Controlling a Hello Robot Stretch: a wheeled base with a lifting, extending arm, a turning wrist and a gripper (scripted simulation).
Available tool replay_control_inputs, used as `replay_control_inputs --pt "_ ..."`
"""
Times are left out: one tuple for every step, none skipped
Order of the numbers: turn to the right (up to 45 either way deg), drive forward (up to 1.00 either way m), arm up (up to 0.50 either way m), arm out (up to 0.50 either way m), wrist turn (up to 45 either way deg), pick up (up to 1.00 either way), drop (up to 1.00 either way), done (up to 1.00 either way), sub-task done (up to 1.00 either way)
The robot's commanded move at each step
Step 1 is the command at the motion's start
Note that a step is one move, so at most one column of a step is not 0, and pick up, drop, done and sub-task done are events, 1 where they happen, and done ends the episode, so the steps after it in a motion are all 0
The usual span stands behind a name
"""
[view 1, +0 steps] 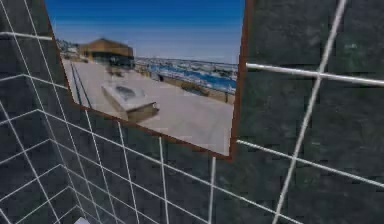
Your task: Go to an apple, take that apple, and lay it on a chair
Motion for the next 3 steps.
replay_control_inputs --pt "-45.0 0.00 0.00 0.00 0.0 0.00 0.00 0.00 0.00" --pt "-45.0 0.00 0.00 0.00 0.0 0.00 0.00 0.00 0.00" --pt "-45.0 0.00 0.00 0.00 0.0 0.00 0.00 0.00 0.00"
